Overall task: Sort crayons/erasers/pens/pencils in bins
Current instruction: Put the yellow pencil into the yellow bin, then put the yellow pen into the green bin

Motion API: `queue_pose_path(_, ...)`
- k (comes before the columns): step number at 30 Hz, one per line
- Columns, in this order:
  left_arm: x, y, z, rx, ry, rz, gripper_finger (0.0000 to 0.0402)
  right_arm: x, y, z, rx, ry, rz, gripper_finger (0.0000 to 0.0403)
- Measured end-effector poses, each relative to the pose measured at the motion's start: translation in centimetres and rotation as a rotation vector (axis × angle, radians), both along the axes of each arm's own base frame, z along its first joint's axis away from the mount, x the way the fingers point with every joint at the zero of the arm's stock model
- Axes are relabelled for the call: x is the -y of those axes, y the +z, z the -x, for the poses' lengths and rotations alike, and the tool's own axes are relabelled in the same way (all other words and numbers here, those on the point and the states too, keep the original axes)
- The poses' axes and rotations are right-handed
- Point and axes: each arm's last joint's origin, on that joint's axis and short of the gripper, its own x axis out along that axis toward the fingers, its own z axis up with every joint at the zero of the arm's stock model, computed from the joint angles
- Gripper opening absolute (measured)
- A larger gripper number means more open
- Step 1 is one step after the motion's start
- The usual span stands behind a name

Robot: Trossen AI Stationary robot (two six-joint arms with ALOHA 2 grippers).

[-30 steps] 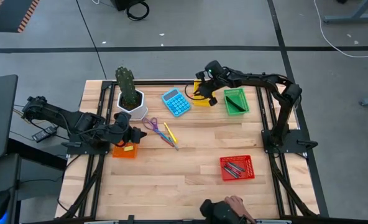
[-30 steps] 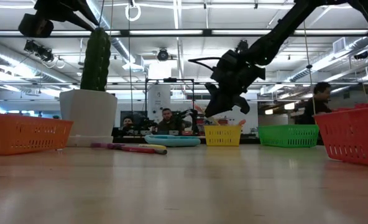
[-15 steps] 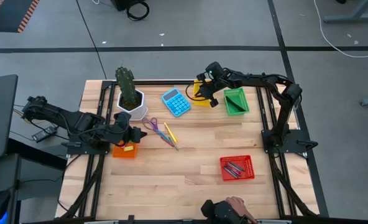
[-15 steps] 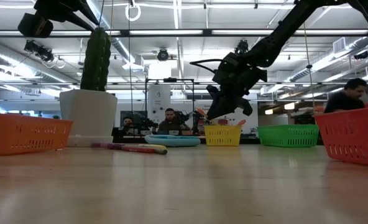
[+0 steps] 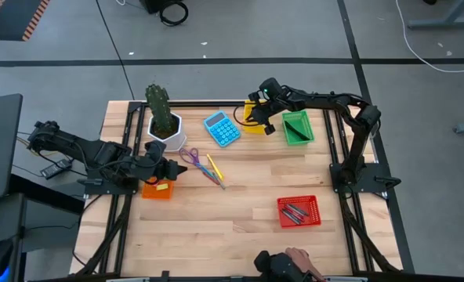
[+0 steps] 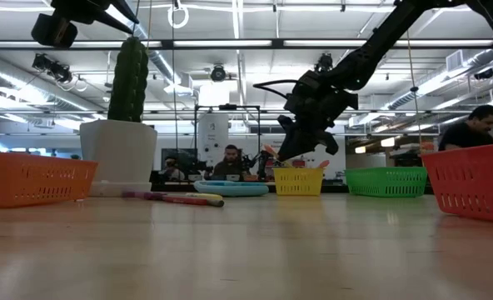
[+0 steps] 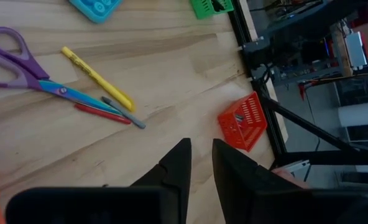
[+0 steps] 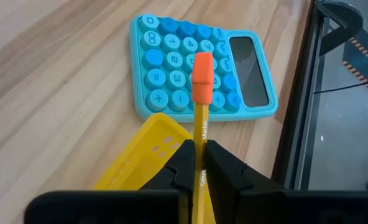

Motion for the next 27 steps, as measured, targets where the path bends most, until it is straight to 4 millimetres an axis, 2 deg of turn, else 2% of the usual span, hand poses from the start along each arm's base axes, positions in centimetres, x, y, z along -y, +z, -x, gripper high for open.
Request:
queue_pose_path(3,0.0,0.0,0.0,0.0,-0.001,0.001,0.0075,0.0,0.0,0.0,-0.005,-0.003,-0.006,0.0049)
queue_pose_path(13,0.1,0.0,0.0,-0.011,-0.052,-0.011,0.008,0.0,0.0,0.0,-0.006,-0.037,-0.041,0.0141)
queue_pose_path(19,0.1,0.0,-0.1,-0.008,-0.057,-0.008,0.0084,0.0,0.2,-0.1,-0.025,-0.057,-0.022,0.0155)
queue_pose_path(23,0.2,0.0,0.0,-0.013,-0.076,0.005,0.0083,-0.4,1.9,-1.4,-0.035,-0.083,-0.021,0.0156)
queue_pose_path(27,0.2,0.0,0.0,-0.014,-0.081,0.006,0.0085,-1.3,4.5,-3.4,0.008,-0.202,-0.178,0.0156)
